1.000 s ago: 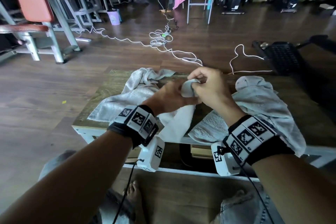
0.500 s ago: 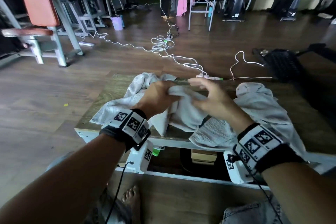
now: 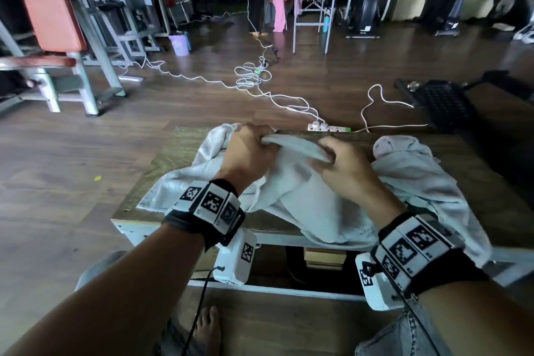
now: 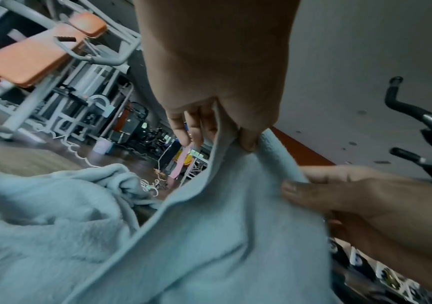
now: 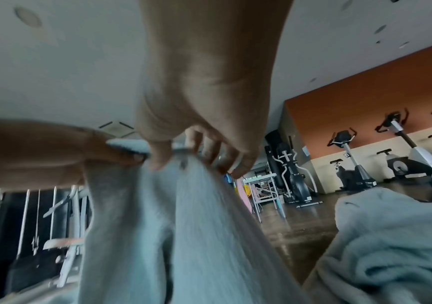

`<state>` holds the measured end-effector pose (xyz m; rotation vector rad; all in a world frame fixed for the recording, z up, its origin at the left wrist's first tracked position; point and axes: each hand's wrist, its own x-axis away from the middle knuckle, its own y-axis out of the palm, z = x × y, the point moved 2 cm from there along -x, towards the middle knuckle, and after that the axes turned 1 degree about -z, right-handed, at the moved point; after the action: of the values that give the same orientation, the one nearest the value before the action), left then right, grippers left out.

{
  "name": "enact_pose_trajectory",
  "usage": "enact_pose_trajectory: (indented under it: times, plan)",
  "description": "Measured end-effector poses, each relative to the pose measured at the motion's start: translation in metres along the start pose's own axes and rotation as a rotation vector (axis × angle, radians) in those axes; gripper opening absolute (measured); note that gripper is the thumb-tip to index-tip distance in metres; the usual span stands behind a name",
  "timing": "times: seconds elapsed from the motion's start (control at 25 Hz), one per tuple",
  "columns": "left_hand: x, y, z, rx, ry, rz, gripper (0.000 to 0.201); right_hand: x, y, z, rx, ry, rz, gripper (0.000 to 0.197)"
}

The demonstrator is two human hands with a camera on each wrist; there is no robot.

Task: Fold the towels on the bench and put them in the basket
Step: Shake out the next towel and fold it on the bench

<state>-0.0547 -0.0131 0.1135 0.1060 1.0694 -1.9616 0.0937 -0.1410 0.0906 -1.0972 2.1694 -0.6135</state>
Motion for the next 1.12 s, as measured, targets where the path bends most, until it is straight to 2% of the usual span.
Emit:
enact_pose_trajectory:
  times: [0.04, 0.12, 0.2, 0.24, 0.32, 0.4, 0.48, 0.56, 0.64, 0.76, 0.84, 0.92, 1.0, 1.04, 1.08, 1.12]
  plan:
    - [0.001, 0.009, 0.004, 0.028, 0.069, -0.034, 0.012, 0.006, 0.007, 0.001, -0.011, -0.033, -0.057, 0.023]
    - [0.004, 0.029, 0.01, 0.036, 0.169, -0.163, 0.014, 0.014, 0.017, 0.003, 0.034, -0.105, -0.04, 0.028]
    - [0.006, 0.043, 0.005, 0.016, 0.152, -0.22, 0.015, 0.015, 0.021, 0.01, 0.112, -0.12, 0.051, 0.017]
    - [0.006, 0.046, -0.001, 0.023, 0.122, -0.213, 0.013, 0.016, 0.021, 0.012, 0.117, -0.13, 0.088, 0.02]
    - [0.015, 0.055, -0.022, 0.016, 0.041, -0.213, 0.014, 0.022, 0.028, 0.021, 0.092, -0.121, 0.126, 0.04]
    - [0.024, 0.057, -0.043, -0.031, -0.09, -0.245, 0.012, 0.031, 0.038, 0.03, -0.039, -0.04, 0.156, 0.047]
    - [0.033, 0.054, -0.059, -0.097, -0.185, -0.281, 0.012, 0.036, 0.056, 0.049, -0.151, 0.096, 0.119, 0.04]
    - [0.038, 0.05, -0.063, -0.092, -0.177, -0.336, 0.011, 0.036, 0.069, 0.051, -0.179, 0.21, -0.013, 0.02]
    - [0.036, 0.049, -0.055, -0.057, -0.085, -0.394, 0.017, 0.032, 0.074, 0.045, -0.202, 0.218, -0.054, 0.033]
    - [0.025, 0.05, -0.046, -0.063, 0.044, -0.346, 0.016, 0.018, 0.068, 0.027, -0.157, 0.091, 0.031, 0.014]
    - [0.018, 0.049, -0.055, -0.142, -0.034, -0.291, 0.007, 0.01, 0.056, 0.025, -0.143, 0.025, 0.16, 0.007]
    - [0.015, 0.046, -0.068, -0.158, -0.148, -0.25, 0.008, 0.003, 0.041, 0.033, -0.216, 0.048, 0.34, 0.006]
    - [0.012, 0.044, -0.067, -0.12, -0.164, -0.214, 0.008, -0.001, 0.034, 0.045, -0.233, 0.096, 0.494, 0.013]
    - [0.009, 0.043, -0.059, -0.109, -0.126, -0.209, 0.014, 0.0, 0.035, 0.048, -0.131, 0.102, 0.524, 0.022]
    - [0.007, 0.044, -0.049, -0.092, -0.071, -0.224, 0.022, 0.002, 0.04, 0.047, 0.019, 0.079, 0.479, 0.033]
    - [0.005, 0.045, -0.036, -0.061, -0.003, -0.265, 0.027, 0.004, 0.046, 0.044, 0.154, 0.027, 0.375, 0.044]
